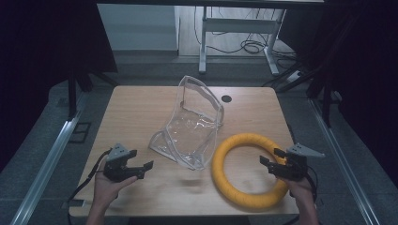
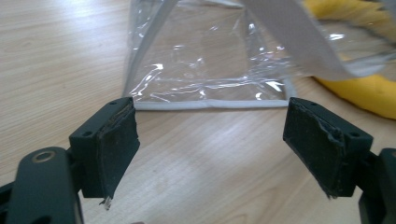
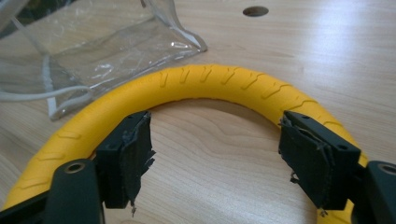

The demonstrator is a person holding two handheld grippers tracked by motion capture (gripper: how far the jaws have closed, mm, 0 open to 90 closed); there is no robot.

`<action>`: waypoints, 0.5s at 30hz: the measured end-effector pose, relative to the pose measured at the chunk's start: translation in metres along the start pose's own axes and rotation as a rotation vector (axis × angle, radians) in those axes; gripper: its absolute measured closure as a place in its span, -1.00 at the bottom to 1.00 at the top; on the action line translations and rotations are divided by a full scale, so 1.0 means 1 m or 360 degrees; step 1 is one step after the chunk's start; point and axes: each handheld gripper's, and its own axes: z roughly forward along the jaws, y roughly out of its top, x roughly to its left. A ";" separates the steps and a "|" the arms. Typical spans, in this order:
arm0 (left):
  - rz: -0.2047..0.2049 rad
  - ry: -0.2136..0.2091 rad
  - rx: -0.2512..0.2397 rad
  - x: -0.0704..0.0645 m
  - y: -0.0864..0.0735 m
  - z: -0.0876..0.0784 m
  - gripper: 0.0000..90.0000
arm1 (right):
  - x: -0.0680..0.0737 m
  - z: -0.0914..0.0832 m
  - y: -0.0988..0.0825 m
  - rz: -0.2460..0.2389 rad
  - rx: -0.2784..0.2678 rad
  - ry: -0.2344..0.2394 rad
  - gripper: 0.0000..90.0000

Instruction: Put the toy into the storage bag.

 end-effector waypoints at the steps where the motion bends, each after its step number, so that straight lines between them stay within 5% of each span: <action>1: 0.0004 0.0008 -0.0012 0.000 0.001 -0.002 -0.61 | 0.001 0.002 0.000 -0.0005 0.0018 -0.0002 -0.46; 15: 0.0052 0.0010 -0.0013 -0.009 0.001 -0.010 -0.59 | 0.004 0.005 -0.004 -0.0063 0.0057 0.0062 -0.46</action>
